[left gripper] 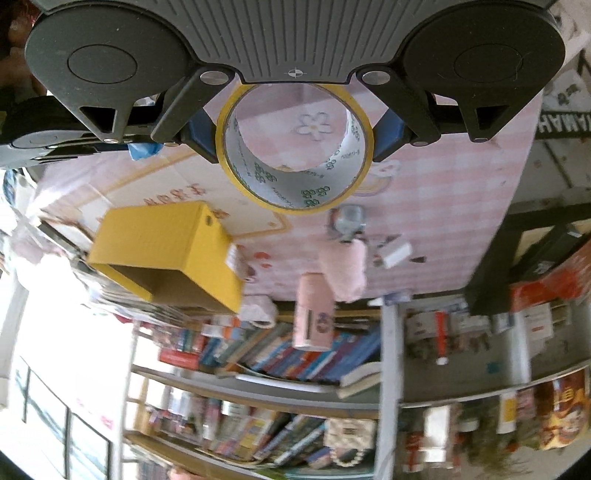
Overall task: Organize objects
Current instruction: 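Grasp the blue item with the right tool while the left tool holds the tape roll, then carry the tape roll and blue item with both tools over the yellow box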
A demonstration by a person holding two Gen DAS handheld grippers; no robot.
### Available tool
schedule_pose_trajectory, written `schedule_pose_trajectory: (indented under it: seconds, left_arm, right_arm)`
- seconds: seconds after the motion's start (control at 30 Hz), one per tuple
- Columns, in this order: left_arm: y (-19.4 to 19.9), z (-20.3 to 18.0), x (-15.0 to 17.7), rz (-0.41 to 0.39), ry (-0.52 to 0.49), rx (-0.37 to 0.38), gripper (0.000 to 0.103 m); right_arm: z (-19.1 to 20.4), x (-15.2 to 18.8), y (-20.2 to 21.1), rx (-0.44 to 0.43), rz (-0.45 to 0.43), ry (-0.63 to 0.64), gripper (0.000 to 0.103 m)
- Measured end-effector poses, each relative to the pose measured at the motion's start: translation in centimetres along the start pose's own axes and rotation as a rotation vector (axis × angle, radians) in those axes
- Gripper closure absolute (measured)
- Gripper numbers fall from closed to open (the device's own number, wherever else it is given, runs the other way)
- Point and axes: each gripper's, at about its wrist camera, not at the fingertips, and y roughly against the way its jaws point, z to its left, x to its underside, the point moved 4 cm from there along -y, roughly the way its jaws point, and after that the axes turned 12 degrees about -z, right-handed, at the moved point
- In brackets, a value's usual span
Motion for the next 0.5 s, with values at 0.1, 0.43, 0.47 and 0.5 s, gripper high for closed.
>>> schedule_pose_trajectory:
  seconds: [0.1, 0.43, 0.47, 0.5]
  left_arm:
    - [-0.1, -1.1, 0.1, -0.001, -0.019, 0.040, 0.017]
    - [-0.7, -3.6, 0.2, 0.013, -0.045, 0.127, 0.017]
    - [-0.8, -3.9, 0.2, 0.014, -0.047, 0.134, 0.017]
    - [-1.0, -4.1, 0.1, 0.015, -0.049, 0.140, 0.017]
  right_arm:
    - [-1.1, 0.4, 0.8, 0.039, -0.002, -0.032, 0.077]
    - [-3.4, 1.2, 2.3, 0.112, -0.006, -0.077, 0.077]
    - [-3.8, 1.2, 2.4, 0.119, -0.006, -0.082, 0.077]
    - [-4.1, 1.3, 2.5, 0.126, -0.007, -0.088, 0.077]
